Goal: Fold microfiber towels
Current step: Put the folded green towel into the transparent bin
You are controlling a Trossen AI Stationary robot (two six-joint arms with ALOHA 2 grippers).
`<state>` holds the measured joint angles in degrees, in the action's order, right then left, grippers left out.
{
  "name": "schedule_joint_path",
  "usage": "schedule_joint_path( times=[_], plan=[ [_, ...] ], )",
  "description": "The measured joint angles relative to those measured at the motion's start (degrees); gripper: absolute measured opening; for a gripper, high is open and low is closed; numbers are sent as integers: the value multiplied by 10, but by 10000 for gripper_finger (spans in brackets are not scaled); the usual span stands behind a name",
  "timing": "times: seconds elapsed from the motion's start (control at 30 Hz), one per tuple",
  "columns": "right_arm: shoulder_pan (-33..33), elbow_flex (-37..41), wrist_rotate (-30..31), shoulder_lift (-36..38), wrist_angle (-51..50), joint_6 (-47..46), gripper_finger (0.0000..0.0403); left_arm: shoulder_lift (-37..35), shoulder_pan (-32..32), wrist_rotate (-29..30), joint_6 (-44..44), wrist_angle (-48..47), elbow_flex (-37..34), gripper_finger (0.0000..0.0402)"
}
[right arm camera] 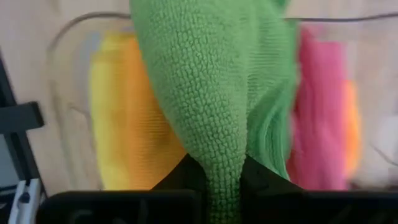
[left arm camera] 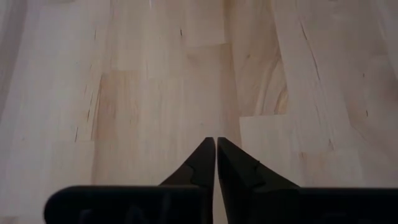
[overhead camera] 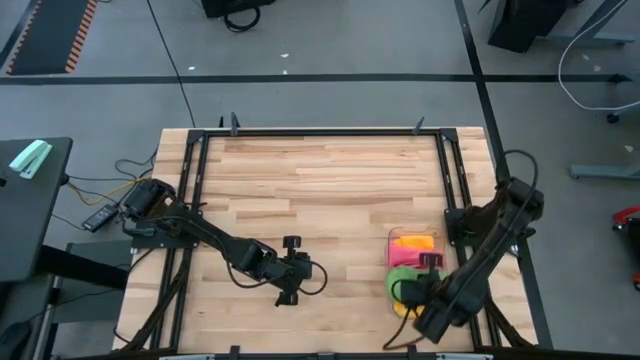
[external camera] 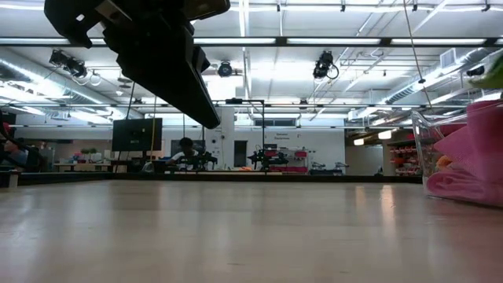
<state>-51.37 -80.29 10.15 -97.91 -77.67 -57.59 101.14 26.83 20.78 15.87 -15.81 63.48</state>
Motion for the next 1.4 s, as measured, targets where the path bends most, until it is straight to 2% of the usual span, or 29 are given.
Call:
schedule_joint_path(
  times=[0.2,0.37,0.6,0.87,1.27,1.4],
  plan=[
    [-17,0,-7,-45,65,26,47,0,0,0,0,1,0,35],
    [-35,0,-11,-57,75,32,65,0,0,0,0,2,0,33],
    [-40,0,-39,-45,76,12,114,0,0,0,0,2,0,24],
    [-26,-19,-78,-28,77,-59,164,0,0,0,0,2,0,37],
    [-27,-68,-81,-28,70,-69,172,0,0,0,0,1,0,27],
    [-32,-71,-25,-14,71,-61,172,0,0,0,0,2,0,26]
  ],
)
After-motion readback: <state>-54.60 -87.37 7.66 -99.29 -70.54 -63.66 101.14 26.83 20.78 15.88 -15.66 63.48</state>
